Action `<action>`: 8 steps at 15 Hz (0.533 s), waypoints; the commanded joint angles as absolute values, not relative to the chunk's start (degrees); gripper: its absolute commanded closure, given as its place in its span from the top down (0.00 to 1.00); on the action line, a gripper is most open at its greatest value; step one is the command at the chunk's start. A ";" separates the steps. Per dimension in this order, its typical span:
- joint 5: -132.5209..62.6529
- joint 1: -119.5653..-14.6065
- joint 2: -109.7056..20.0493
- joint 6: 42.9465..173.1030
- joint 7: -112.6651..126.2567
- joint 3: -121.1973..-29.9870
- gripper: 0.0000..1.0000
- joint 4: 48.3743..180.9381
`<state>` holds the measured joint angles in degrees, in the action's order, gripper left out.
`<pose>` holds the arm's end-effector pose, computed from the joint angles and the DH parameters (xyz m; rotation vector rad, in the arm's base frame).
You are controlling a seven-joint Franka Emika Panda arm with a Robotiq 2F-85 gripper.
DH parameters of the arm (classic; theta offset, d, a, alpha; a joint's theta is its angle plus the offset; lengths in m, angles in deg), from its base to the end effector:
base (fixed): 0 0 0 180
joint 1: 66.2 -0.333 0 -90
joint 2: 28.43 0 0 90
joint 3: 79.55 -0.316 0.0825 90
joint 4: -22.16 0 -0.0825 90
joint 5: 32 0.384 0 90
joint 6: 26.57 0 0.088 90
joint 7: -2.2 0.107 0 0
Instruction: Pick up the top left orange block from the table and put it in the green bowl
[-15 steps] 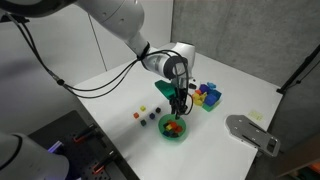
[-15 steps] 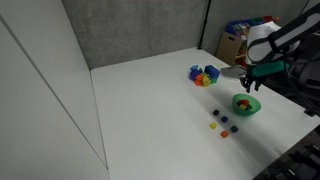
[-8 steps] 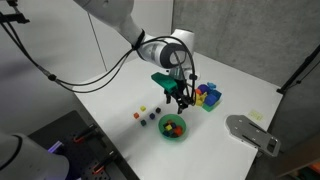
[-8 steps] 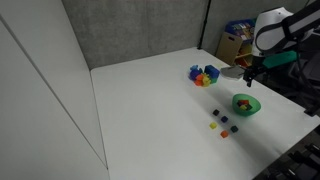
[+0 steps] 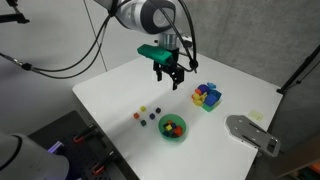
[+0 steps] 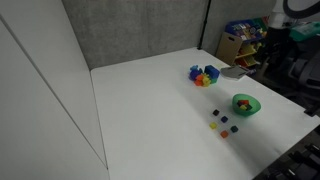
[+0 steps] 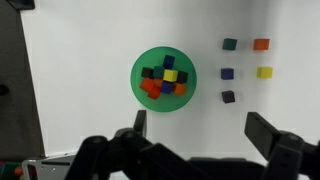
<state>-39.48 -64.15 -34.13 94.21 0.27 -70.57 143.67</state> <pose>0.5338 -0.1095 0.3576 3.0225 -0.1297 -0.1890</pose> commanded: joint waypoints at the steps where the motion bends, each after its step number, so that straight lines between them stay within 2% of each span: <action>1: -37.31 -62.97 -22.91 92.31 -2.47 -72.34 1.00 150.06; 8: -36.27 -63.21 -8.61 88.13 -0.14 -73.37 1.00 157.96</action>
